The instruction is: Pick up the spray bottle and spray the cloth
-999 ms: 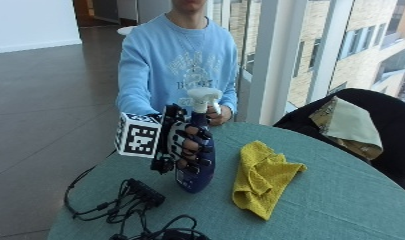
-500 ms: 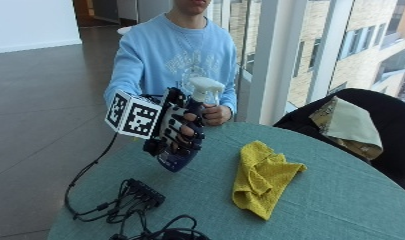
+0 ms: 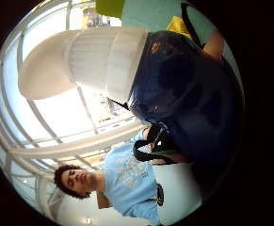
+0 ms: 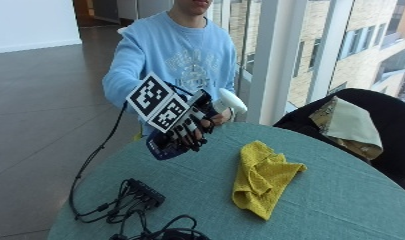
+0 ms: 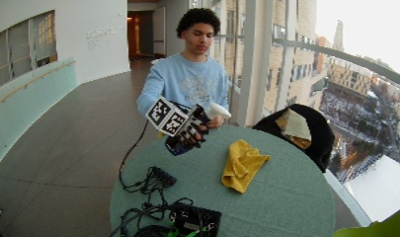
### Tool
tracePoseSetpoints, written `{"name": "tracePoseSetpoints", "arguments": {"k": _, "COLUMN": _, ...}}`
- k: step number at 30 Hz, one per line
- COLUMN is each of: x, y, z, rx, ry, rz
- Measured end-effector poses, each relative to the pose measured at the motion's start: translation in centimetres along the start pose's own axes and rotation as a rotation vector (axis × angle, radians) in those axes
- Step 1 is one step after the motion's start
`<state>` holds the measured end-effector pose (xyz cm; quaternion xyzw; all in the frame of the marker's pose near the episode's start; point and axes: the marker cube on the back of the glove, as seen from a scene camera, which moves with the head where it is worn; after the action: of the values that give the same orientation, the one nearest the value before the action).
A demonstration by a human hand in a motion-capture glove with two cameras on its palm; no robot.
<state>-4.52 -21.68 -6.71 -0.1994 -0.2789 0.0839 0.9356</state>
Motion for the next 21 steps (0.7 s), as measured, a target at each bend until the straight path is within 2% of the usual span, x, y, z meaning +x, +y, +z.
{"name": "tracePoseSetpoints", "arguments": {"k": 9, "x": 0.7, "y": -1.4, "z": 0.3, "rx": -0.108, "ry": 0.066, "rz": 0.135}}
{"name": "tracePoseSetpoints", "arguments": {"k": 21, "x": 1.5, "y": -2.2, "z": 1.9, "rx": -0.159, "ry": 0.090, "rz": 0.178}}
